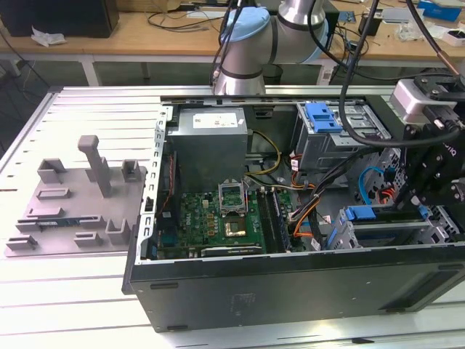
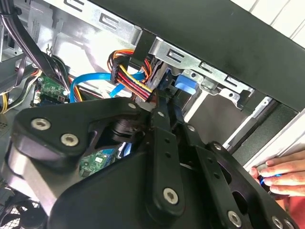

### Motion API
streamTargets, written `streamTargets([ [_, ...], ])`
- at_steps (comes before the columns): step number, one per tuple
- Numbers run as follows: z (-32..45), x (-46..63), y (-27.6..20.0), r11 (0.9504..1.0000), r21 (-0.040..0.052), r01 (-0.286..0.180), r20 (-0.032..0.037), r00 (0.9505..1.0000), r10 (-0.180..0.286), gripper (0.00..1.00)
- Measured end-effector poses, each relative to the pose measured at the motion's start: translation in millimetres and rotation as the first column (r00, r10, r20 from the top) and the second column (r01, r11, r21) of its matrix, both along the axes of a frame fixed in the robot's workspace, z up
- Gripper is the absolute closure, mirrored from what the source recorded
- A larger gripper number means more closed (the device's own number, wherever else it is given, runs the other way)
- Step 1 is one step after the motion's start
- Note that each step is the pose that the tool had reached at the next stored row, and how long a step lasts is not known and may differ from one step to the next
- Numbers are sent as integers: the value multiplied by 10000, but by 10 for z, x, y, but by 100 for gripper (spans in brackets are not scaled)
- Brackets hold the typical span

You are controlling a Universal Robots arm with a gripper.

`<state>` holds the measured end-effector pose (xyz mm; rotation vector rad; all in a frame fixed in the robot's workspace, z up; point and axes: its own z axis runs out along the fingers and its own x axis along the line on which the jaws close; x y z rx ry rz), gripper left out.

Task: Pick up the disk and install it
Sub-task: 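Insert the first disk wire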

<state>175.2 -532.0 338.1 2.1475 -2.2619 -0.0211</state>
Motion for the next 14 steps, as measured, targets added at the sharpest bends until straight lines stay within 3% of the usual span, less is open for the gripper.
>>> streamTargets([
  [2,25,0,0,10000,-9,-1,1,10000,1,69],
  [9,200,0,22,10000,-70,-1,1,10000,1,69],
  [11,289,1,119,9994,-346,-2,1,10000,2,69],
  [13,329,0,197,9981,-615,-1,1,10000,1,69],
  [14,335,0,239,9966,-822,-1,0,10000,1,69],
])
